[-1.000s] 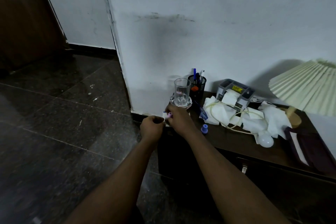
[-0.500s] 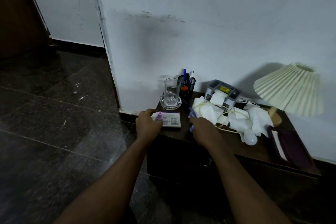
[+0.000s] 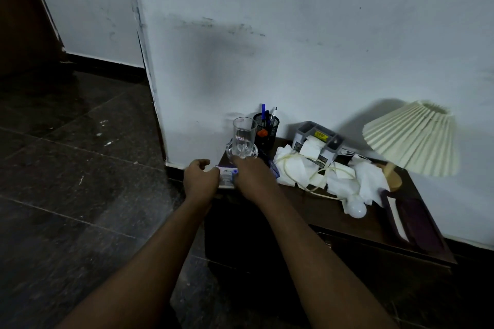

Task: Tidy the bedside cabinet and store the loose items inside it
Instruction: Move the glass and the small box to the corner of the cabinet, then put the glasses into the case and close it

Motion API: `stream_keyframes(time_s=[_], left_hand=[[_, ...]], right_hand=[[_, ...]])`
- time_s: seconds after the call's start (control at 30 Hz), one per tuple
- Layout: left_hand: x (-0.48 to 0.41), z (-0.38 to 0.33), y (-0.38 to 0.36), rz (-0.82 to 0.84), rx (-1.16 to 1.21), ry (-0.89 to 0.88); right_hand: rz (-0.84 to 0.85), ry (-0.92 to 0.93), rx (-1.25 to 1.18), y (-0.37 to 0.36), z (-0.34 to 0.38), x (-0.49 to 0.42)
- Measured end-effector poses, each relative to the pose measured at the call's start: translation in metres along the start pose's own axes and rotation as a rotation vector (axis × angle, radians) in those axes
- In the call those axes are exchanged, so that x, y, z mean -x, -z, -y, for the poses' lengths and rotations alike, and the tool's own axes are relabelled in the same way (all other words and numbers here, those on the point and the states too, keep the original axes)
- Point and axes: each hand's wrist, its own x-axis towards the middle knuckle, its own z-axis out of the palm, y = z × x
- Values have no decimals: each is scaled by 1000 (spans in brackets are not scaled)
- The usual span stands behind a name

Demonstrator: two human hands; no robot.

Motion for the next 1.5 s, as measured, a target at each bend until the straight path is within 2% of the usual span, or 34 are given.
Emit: stream_keyframes(time_s=[0.13,0.2,0.3,0.43,0.5,0.6,0.67,0.73,0.8,0.9,0.97,1.03,1.3,1.43,1.5], left_hand=[[-1,-2,-2,63,17,46],[-1,0,-4,67,32,64],[0,-1,-8,97,33,82],[5,-5,-7,88,-44,47],[9,-9,-7,53,-167,-58],[19,-12,-12,-31,-401,-322],[30,-19,-23,-53,-420,-527],[49,-29,-39,10,-341,-648],[76,-37,-59,127,-167,-533],[105,-49,-95,391,165,7],[119,-59,-113,553,400,367],[126,-62,-126,599,539,543],[130,-43,-147,646,415,610],[135,-48,-154,742,325,545],[139,-47,-160,791,271,546]], right_hand=[[-186,-198,7,12,-38,-11],[-163,-289,84,8,-54,-9],[-91,-296,183,-7,-66,-1],[-193,-260,187,-26,-82,2],[-279,-247,176,-24,-91,4],[-389,-255,23,-2,-90,14],[-484,-297,-153,17,-88,24],[-552,-363,-291,32,-89,37],[-573,-410,-408,42,-97,54],[-581,-423,-552,57,-104,87],[-545,-393,-532,62,-105,113],[-490,-362,-443,57,-109,132],[-137,-175,-382,77,-130,168],[-155,-282,-552,96,-152,180],[-256,-386,-403,105,-169,179]])
